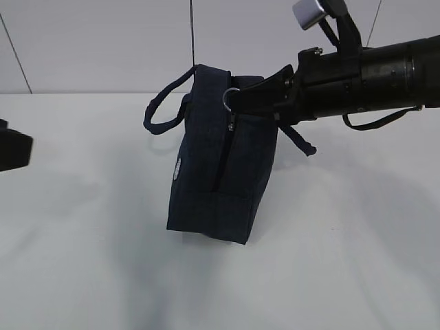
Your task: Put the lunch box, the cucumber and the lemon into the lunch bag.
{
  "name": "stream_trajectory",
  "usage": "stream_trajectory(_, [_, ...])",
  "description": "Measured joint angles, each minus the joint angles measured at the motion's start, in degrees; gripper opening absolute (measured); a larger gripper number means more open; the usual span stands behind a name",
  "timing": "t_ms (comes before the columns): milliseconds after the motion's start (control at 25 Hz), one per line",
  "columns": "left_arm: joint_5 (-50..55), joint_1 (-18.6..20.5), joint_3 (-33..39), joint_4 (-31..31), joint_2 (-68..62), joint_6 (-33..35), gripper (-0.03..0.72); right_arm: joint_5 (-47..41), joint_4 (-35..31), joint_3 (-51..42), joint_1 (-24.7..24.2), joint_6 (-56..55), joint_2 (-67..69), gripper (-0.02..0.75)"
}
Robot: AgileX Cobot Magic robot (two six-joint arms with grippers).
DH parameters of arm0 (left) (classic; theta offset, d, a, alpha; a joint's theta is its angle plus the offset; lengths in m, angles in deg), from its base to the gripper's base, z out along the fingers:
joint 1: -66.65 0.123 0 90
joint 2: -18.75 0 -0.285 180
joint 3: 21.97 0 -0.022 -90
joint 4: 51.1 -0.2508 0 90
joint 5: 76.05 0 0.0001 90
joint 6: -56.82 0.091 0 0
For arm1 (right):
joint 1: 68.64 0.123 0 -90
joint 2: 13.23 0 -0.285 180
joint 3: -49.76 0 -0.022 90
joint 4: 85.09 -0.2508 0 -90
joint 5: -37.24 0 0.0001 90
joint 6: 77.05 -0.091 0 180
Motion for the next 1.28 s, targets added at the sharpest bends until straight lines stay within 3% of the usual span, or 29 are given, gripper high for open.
stream_trajectory(160, [-2.13, 0.00, 0.00, 7.80, -7.68, 8.45, 0.417, 0.00, 0.00, 0.00, 0.00, -0.15, 0.00, 0.007])
stream_trajectory(400, [-7.41, -1.01, 0.00, 21.31, -18.59, 23.88, 0.422, 0.00, 0.00, 0.00, 0.00, -0.32, 0.00, 0.007])
stream_trajectory(520, [-13.83, -4.64, 0.00, 25.96, -23.34, 30.80, 0.418, 0.00, 0.00, 0.00, 0.00, -0.54, 0.00, 0.007])
stream_trajectory(680, [-23.44, -12.50, 0.00, 31.22, -29.38, 38.64, 0.415, 0.00, 0.00, 0.00, 0.00, -0.67, 0.00, 0.007])
stream_trajectory(840, [-31.47, -17.30, 0.00, 32.70, -34.19, 40.37, 0.415, 0.00, 0.00, 0.00, 0.00, -0.71, 0.00, 0.007])
stream_trajectory(1280, [-33.37, -17.81, -9.30, 33.19, -44.86, 40.71, 0.412, 0.07, 0.00, 0.00, 0.00, -1.31, 0.00, 0.007])
